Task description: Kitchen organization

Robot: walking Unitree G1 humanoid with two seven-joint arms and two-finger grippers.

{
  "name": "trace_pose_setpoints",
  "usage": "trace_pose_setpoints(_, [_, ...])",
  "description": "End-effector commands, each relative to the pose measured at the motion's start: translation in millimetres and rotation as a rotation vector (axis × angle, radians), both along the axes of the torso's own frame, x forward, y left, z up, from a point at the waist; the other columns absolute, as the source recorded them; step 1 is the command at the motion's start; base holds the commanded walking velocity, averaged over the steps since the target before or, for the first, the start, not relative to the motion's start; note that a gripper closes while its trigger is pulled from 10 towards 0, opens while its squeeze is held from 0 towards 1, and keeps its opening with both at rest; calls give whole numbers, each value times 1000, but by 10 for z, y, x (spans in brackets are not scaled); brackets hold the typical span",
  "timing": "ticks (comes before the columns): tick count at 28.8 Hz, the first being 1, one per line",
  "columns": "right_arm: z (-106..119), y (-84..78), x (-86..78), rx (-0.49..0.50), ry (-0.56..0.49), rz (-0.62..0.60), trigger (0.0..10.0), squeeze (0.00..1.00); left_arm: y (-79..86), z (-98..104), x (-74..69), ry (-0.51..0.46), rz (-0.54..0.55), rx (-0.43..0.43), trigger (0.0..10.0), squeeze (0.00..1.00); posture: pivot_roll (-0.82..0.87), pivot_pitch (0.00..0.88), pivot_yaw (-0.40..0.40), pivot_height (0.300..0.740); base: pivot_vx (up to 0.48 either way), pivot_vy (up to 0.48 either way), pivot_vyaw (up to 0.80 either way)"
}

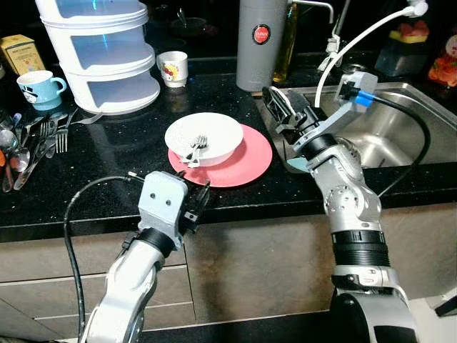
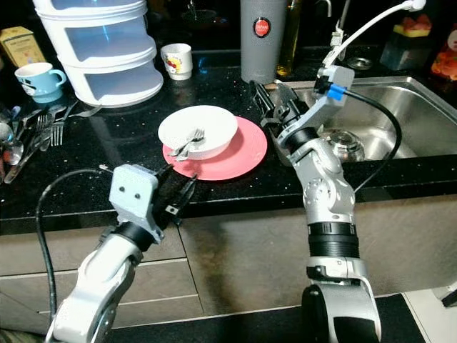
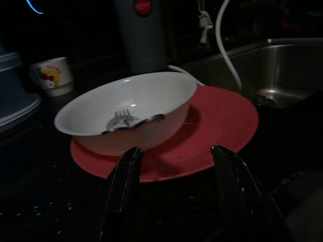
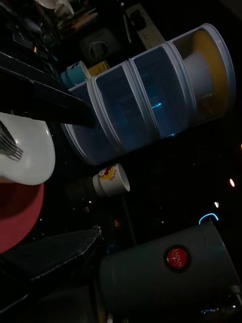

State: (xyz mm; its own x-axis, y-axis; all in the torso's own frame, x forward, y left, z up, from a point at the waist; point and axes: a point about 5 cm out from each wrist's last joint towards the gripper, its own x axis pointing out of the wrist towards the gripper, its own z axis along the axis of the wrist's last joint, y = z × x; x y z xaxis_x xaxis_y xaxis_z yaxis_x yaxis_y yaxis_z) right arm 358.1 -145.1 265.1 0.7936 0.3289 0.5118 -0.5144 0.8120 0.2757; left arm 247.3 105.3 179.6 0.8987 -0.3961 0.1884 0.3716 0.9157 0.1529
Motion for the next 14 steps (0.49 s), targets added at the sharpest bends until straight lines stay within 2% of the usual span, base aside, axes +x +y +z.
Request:
trace_pose_setpoints(1, [-8, 22, -21, 9, 4, 22, 10000, 0, -12, -57, -12, 38, -33, 9, 10000, 0, 64, 0, 26, 740, 0, 0, 0])
trace_pose_setpoints(8, [-19, 61, -22, 14, 4, 39, 10000, 0, 10, -87, -25, 70, -89, 17, 10000, 0, 80, 0, 23, 740, 0, 0, 0])
trace_pose_setpoints(14, [-38, 121, -16, 28, 15, 47, 10000, 0, 103, 13, -47, 68, -155, 30, 10000, 0, 116, 0, 17, 740, 0, 0, 0])
